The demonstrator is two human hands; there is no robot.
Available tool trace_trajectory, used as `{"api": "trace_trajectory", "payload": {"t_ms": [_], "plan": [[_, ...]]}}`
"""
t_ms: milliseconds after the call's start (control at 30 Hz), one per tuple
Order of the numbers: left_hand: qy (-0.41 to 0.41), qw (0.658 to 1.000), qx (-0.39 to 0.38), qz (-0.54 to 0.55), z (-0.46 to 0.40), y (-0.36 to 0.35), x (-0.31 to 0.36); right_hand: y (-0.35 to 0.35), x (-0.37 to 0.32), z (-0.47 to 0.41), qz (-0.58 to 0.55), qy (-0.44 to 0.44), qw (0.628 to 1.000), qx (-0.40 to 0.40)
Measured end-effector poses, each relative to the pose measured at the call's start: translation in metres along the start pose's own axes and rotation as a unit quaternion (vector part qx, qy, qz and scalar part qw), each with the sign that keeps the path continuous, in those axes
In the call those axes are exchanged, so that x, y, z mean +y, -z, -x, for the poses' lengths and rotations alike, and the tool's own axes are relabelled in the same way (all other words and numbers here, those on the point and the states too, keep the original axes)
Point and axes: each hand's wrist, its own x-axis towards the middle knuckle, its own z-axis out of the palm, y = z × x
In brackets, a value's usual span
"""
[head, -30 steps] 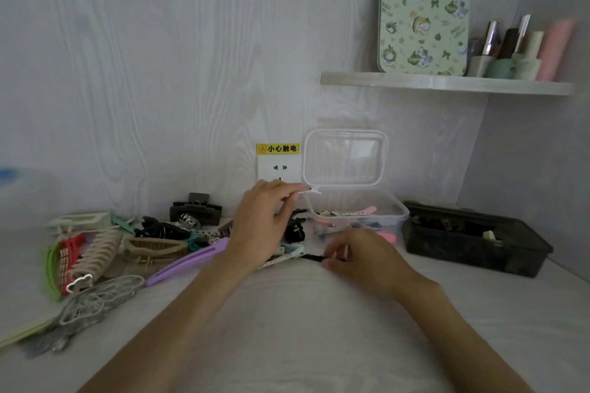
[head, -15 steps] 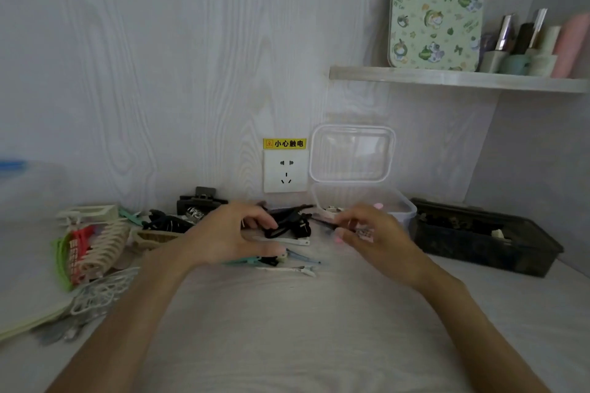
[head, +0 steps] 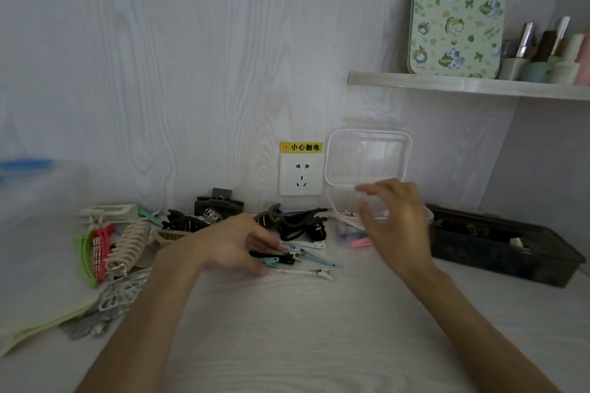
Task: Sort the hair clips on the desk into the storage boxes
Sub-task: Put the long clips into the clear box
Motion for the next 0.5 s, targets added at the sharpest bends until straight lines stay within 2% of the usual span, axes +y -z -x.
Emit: {"api": "trace_trajectory", "payload": {"t_ms": [67, 133, 167, 500], "plan": [[-0.008, 0.999, 0.014, -0.042, -0.003, -0.002, -0.002, -0.003, -0.026, 0.014, -0.072, 0.028, 0.984, -0.162], [-0.015, 0.998, 0.027, -0.058, -0.004, -0.004, -0.001, -0.015, -0.036, 0.028, -0.033, 0.037, 0.942, -0.331], [-0.015, 0.998, 0.029, -0.053, -0.003, -0.004, 0.001, -0.023, -0.036, 0.034, 0.004, 0.061, 0.928, -0.367], [-0.037, 0.999, 0.023, 0.001, -0.004, -0.009, 0.009, -0.028, -0.027, 0.037, -0.042, 0.091, 0.931, -0.352]]}}
